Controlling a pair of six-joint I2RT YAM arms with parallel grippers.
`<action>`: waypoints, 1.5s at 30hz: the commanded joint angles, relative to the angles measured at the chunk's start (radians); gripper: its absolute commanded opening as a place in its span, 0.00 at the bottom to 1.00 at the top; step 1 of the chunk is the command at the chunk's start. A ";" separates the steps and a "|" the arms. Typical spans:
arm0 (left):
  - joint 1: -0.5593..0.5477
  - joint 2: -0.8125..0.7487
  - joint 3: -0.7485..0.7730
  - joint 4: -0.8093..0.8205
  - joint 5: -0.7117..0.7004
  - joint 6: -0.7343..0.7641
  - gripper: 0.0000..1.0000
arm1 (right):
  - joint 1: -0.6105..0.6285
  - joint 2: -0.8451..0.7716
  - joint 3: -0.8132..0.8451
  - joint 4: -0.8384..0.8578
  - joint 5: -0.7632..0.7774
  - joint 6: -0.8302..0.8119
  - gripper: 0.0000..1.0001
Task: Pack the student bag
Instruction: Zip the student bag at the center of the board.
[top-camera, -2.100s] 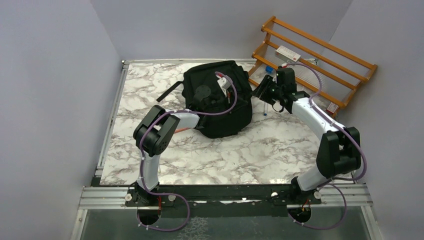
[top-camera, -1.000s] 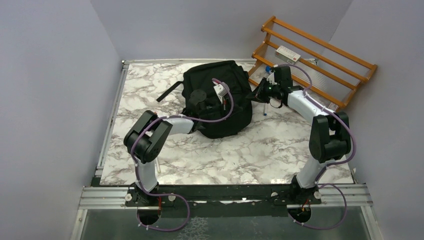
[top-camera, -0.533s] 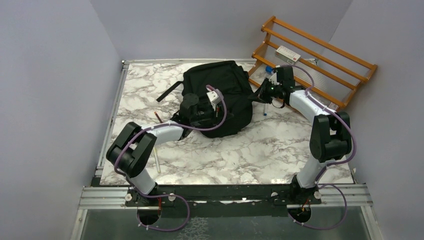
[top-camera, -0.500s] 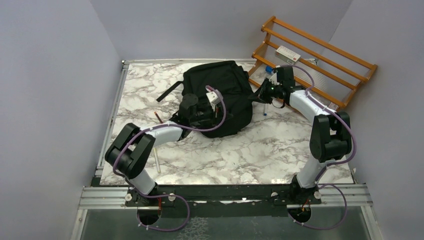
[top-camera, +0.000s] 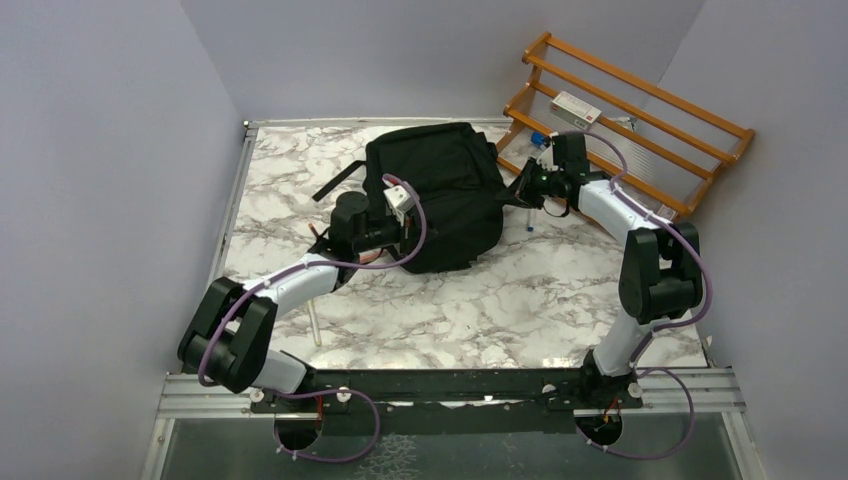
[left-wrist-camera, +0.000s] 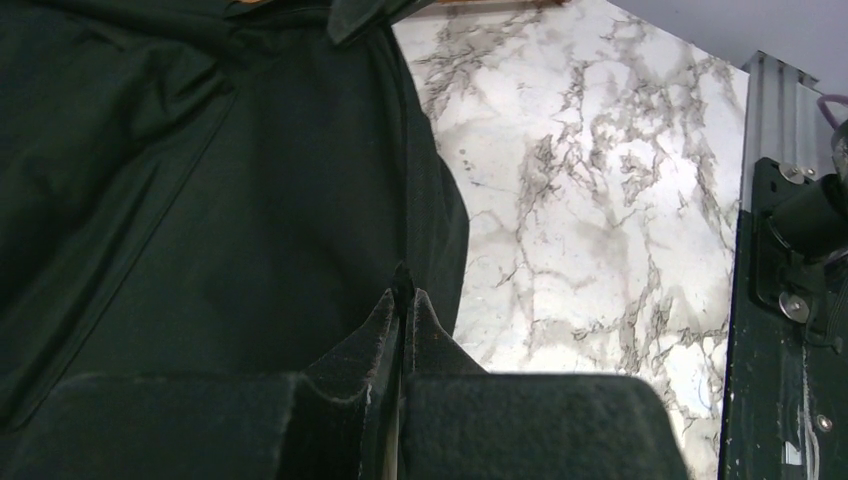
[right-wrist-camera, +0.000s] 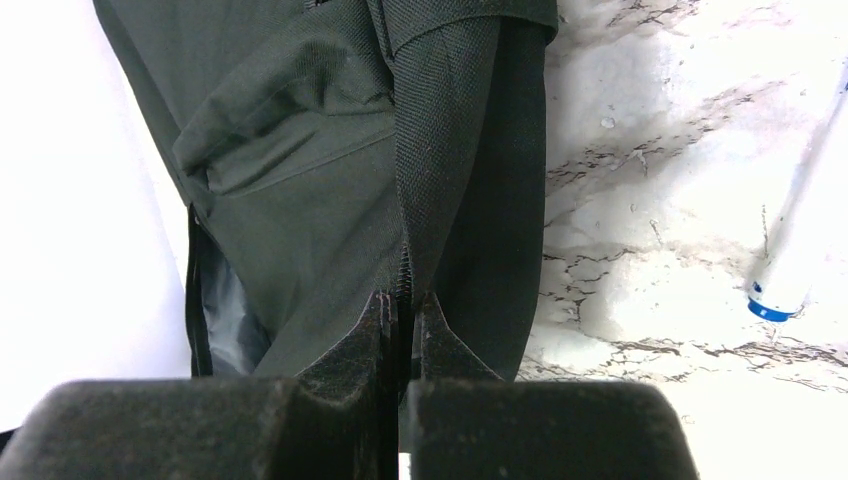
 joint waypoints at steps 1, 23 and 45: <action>0.068 -0.079 -0.020 -0.110 0.019 0.002 0.00 | -0.057 0.016 0.041 0.029 0.120 -0.055 0.01; 0.116 -0.049 0.056 -0.156 -0.016 -0.069 0.00 | -0.047 -0.239 -0.086 0.121 -0.117 -0.280 0.44; 0.110 -0.010 0.087 -0.076 -0.007 -0.108 0.04 | 0.331 -0.286 -0.273 0.553 -0.245 -0.658 0.48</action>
